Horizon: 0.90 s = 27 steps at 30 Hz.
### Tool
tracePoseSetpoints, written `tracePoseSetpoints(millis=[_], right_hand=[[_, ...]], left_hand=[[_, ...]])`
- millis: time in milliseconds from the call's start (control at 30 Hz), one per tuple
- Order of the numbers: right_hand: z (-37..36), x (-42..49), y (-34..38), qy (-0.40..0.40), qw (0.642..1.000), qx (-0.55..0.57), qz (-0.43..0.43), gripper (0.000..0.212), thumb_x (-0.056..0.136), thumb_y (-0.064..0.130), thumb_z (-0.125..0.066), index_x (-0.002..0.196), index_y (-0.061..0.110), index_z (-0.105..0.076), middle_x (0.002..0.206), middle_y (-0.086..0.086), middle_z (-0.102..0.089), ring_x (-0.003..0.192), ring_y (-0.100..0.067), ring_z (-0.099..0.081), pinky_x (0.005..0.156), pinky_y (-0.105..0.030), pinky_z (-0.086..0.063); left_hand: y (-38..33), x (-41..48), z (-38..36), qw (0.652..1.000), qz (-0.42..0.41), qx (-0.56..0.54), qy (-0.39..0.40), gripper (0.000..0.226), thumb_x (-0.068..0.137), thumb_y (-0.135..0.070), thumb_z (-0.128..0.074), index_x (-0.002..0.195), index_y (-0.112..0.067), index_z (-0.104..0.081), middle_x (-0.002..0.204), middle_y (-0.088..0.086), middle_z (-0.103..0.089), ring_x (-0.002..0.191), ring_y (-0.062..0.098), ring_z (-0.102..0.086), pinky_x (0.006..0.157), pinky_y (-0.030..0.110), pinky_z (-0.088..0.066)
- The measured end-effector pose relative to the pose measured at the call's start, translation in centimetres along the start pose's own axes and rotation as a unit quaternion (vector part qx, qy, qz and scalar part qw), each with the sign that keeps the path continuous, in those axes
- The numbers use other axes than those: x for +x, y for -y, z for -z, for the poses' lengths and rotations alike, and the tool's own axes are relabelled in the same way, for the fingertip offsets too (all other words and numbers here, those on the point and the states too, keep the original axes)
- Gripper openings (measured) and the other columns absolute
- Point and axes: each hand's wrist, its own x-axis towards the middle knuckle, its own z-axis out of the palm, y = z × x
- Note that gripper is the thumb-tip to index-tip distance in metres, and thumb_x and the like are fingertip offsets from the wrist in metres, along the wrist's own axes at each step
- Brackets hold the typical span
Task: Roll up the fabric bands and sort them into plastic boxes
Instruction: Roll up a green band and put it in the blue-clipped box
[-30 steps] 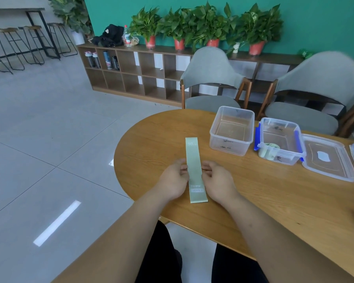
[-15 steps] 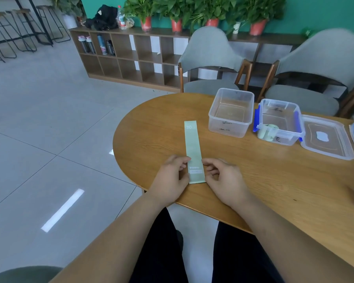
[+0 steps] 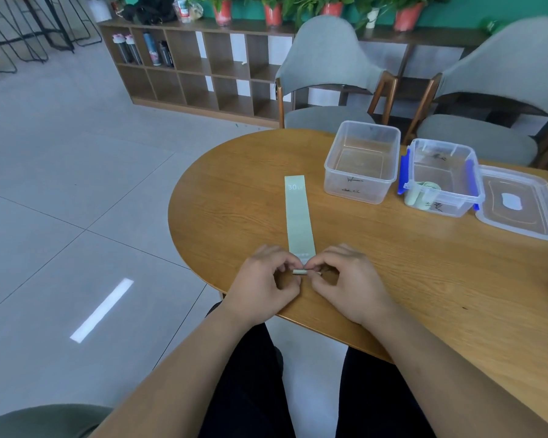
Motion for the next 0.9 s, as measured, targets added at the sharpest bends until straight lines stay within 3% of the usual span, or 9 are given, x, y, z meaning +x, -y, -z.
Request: tracePoseSetpoints(millis=[267, 567, 900], right_hand=[[-0.1, 0.0, 0.0, -0.028, 1.0, -0.002, -0.009, 0.004, 0.094, 0.032, -0.073, 0.097, 0.03, -0.074, 0.088, 0.021, -0.065, 0.092, -0.006, -0.058, 0.078, -0.032, -0.053], [-0.4, 0.2, -0.2, -0.032, 0.999, -0.028, -0.033, 0.006, 0.094, 0.035, -0.072, 0.098, 0.031, -0.07, 0.089, 0.02, -0.064, 0.092, -0.005, -0.056, 0.076, -0.033, -0.053], [-0.7, -0.3, 0.0, -0.055, 0.993, -0.098, -0.025, 0.016, 0.091, 0.033, -0.076, 0.103, 0.023, -0.078, 0.096, 0.011, -0.059, 0.096, -0.011, -0.056, 0.08, -0.027, -0.05]], left_hand=[[-0.2, 0.0, -0.5, 0.999, 0.034, 0.018, -0.036, 0.014, 0.088, -0.018, -0.077, 0.098, -0.028, -0.074, 0.089, -0.018, -0.066, 0.088, 0.011, -0.058, 0.077, 0.022, -0.048], [-0.1, 0.1, -0.5, 0.999, 0.022, 0.029, -0.031, 0.025, 0.083, -0.017, -0.081, 0.104, -0.029, -0.073, 0.09, -0.017, -0.063, 0.09, 0.011, -0.056, 0.079, 0.025, -0.049], [0.3, 0.2, -1.1, 0.997, 0.02, 0.052, -0.047, 0.017, 0.085, -0.02, -0.079, 0.101, -0.022, -0.077, 0.09, -0.012, -0.062, 0.093, 0.01, -0.056, 0.078, 0.032, -0.052]])
